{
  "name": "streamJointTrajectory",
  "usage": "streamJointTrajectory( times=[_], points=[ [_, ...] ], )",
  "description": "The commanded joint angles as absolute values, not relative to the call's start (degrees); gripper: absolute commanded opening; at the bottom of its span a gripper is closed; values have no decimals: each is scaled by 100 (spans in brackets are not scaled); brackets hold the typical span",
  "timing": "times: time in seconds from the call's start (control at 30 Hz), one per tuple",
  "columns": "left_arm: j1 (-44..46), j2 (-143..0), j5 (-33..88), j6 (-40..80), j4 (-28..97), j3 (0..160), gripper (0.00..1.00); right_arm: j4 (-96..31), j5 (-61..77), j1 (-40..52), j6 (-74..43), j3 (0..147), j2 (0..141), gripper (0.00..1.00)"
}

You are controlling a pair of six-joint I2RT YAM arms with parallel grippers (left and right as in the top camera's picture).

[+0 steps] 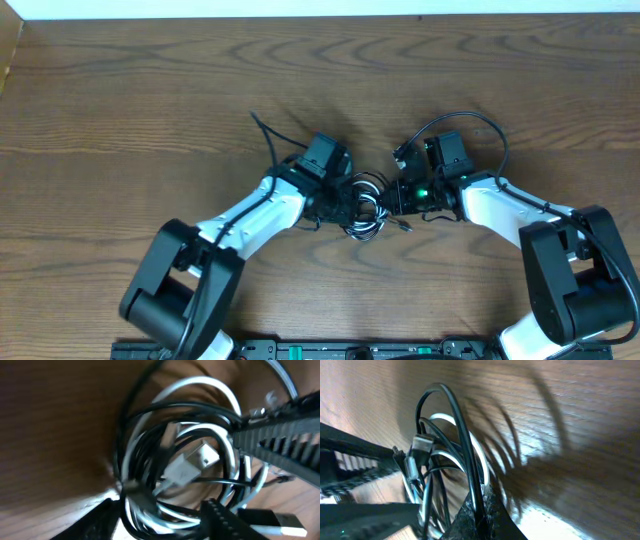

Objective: Untangle cables
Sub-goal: 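Grasp cable strands from the coil with both grippers, then pull the grippers apart to stretch the cable coil open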

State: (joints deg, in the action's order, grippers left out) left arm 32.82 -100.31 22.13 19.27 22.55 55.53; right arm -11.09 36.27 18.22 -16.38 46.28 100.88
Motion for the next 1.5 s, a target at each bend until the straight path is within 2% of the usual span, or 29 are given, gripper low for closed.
streamJointTrajectory(
  times=[0.0, 0.03, 0.2, 0.23, 0.3, 0.43, 0.53, 0.6, 0.67, 0.7, 0.73, 0.97, 1.07, 1.17, 1.33, 1.47],
  points=[
    [3479, -10357, 2182, 2053, 2285, 5481, 50, -1094, 3745, 1885, -1737, 4628, 10160, 1],
    [3516, -10429, 2182, 2156, 2287, 5481, 48, -1094, 3745, 1885, -1737, 4628, 10160, 1],
    [3553, -10521, 2185, 2178, 2285, 5481, 20, -1125, 3579, 1885, -1737, 4628, 10160, 1],
    [3540, -10519, 2182, 2176, 2305, 5481, 8, -1208, 3371, 1885, -1737, 4628, 10160, 1],
    [3492, -10506, 2182, 2174, 2392, 5483, 8, -1415, 2812, 1885, -1737, 4628, 10160, 1],
    [3037, -10274, 2182, 2145, 2834, 5487, 7, -2239, 460, 1874, -2274, 4628, 10160, 1],
    [2626, -9974, 2182, 2128, 3061, 5487, 7, -2480, -215, 1874, -2314, 4628, 10160, 1],
    [2344, -9747, 2185, 2128, 3105, 5487, 9, -2499, -353, 1874, -2314, 4628, 10160, 1],
    [2169, -9529, 2187, 2130, 3124, 5487, 36, -2486, -344, 1876, -2314, 4628, 10160, 1],
    [2141, -9459, 2187, 2128, 3122, 5487, 44, -2486, -344, 1876, -2314, 4628, 10160, 1],
    [2128, -9400, 2187, 2128, 3120, 5487, 48, -2488, -346, 1876, -2314, 4628, 10160, 1],
    [2130, -9338, 2305, 2134, 3151, 5485, 49, -2510, -331, 1874, -2657, 4628, 10160, 1],
    [2211, -9354, 2794, 2132, 3192, 5485, 52, -2346, 152, 1885, -2652, 4628, 10160, 1],
    [2390, -9362, 2751, 2132, 3129, 5481, 52, -2191, 628, 1885, -2650, 4628, 10160, 1],
    [2729, -9367, 1837, 2132, 2128, 5481, 52, -1734, 2099, 1885, -2018, 4628, 10160, 1],
    [2864, -9435, 1225, 2128, 1732, 5478, 52, -1756, 2421, 1887, -1940, 4628, 10160, 1]
  ],
)
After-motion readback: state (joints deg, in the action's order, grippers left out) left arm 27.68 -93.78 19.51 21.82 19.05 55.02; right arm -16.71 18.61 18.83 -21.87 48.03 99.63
